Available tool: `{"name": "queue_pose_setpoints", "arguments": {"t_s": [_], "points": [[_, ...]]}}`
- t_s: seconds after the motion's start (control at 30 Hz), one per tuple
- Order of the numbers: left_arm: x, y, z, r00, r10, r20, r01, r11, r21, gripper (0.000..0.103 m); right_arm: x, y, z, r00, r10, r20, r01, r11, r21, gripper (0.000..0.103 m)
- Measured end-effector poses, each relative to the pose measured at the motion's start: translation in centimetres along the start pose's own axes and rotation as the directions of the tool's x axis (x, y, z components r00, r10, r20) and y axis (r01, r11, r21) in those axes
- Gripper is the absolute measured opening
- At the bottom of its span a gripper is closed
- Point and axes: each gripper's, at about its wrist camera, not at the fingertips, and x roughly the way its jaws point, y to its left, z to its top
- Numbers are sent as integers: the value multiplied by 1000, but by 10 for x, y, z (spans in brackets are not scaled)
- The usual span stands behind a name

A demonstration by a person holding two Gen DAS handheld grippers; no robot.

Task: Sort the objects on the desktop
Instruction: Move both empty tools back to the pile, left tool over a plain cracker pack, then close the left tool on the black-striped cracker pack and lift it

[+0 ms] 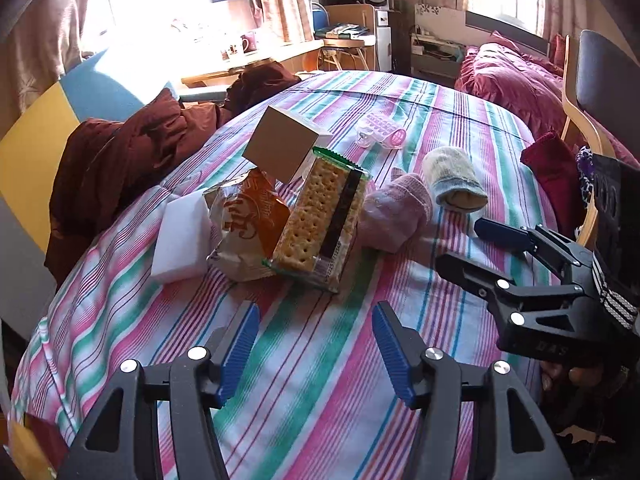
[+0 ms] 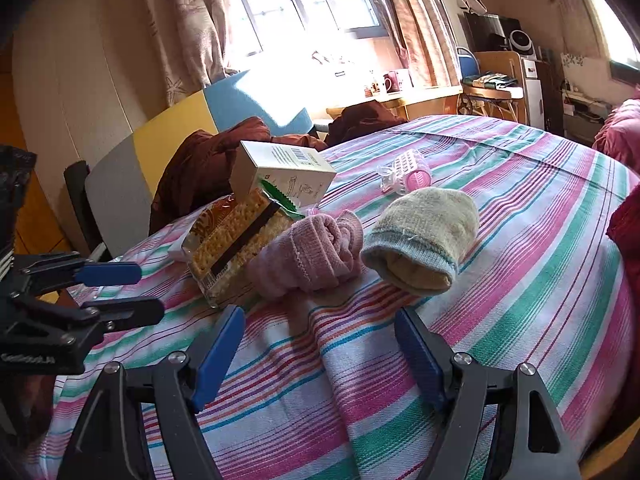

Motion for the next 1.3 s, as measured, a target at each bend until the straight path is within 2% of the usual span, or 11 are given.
{"name": "queue_pose_setpoints", "arguments": {"t_s": [0.27, 0.4, 0.57, 0.8, 0.87, 0.9, 1.0, 1.1, 1.2, 1.3], "points": [[35, -7, 24, 999, -25, -29, 28, 994, 110, 61, 3, -3, -2, 999, 41, 11, -41, 999, 20, 79], [45, -10, 29, 999, -4, -34, 9, 986, 164, 61, 4, -3, -3, 998, 53, 14, -54, 998, 22, 80], [54, -8, 33, 999, -17, -38, 24, 982, 186, 62, 4, -2, -4, 998, 62, 16, -63, 998, 22, 80], [59, -6, 33, 999, -37, -27, 41, 987, 153, 62, 6, 0, -4, 998, 56, 12, -56, 998, 15, 80], [60, -5, 34, 999, -42, -24, 45, 989, 143, 57, 6, 0, -4, 999, 53, 9, -53, 999, 13, 80], [61, -5, 34, 999, -45, -23, 48, 989, 138, 50, 6, 0, -4, 999, 51, 8, -51, 999, 11, 80], [58, -3, 30, 999, -43, -11, 44, 993, 112, 48, 7, 1, -4, 999, 47, 5, -47, 999, 6, 80], [46, -2, 20, 999, -34, 6, 33, 997, 69, 48, 7, 2, -4, 999, 41, 1, -41, 999, -1, 80], [30, 3, 4, 1000, -22, 13, 22, 1000, -14, 48, 8, 4, -4, 1000, 30, -5, -30, 999, -12, 81], [9, 6, -19, 999, 27, 20, -25, 994, -108, 48, 8, 7, -4, 1000, 13, -14, -13, 999, -32, 81]]}}
